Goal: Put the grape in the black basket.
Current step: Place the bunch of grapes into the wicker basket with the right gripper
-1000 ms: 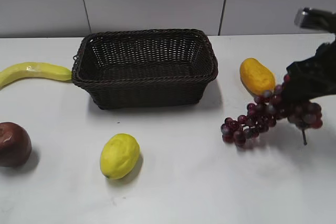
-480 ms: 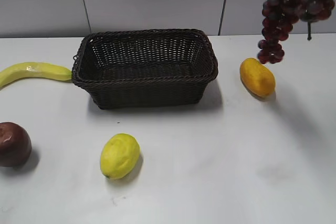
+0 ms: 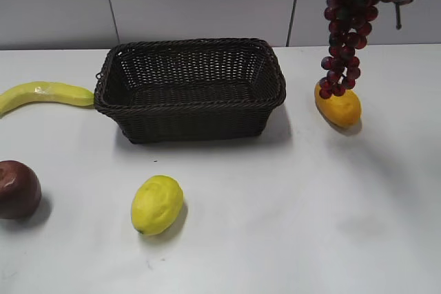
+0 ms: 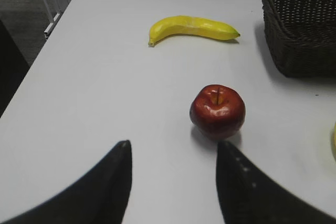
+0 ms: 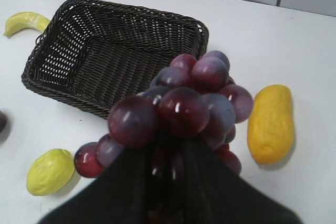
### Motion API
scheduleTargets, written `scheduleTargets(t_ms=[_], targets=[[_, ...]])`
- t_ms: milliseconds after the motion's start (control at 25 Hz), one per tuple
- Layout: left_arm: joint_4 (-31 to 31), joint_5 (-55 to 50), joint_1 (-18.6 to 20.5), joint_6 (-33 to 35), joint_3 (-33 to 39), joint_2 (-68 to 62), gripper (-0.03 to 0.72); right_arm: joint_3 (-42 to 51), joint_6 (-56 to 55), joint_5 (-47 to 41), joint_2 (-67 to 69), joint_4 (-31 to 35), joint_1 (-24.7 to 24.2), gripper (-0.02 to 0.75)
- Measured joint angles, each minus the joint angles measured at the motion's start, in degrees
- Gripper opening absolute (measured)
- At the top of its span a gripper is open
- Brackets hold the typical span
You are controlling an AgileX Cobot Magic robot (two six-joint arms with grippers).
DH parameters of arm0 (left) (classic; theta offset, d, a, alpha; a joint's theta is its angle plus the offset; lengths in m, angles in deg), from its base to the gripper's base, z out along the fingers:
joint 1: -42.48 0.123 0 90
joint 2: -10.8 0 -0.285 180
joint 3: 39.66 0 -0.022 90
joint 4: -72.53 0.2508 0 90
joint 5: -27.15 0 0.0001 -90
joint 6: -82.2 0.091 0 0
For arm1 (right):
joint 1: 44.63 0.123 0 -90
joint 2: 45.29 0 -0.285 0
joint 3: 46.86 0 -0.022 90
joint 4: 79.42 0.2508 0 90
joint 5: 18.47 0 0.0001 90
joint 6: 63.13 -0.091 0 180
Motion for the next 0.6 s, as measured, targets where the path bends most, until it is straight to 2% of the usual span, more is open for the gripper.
scheduleTargets(t_ms=[280, 600], targets=[[0.0, 0.0, 0.0, 0.0, 0.0, 0.0, 0.489, -5.5, 0.0, 0.9, 6.9, 0.0, 8.4, 0.100], [0.0, 0.0, 0.0, 0.0, 0.0, 0.0, 0.489, -19.9, 0.0, 1.4, 18.2, 0.1, 16.6, 0.092]])
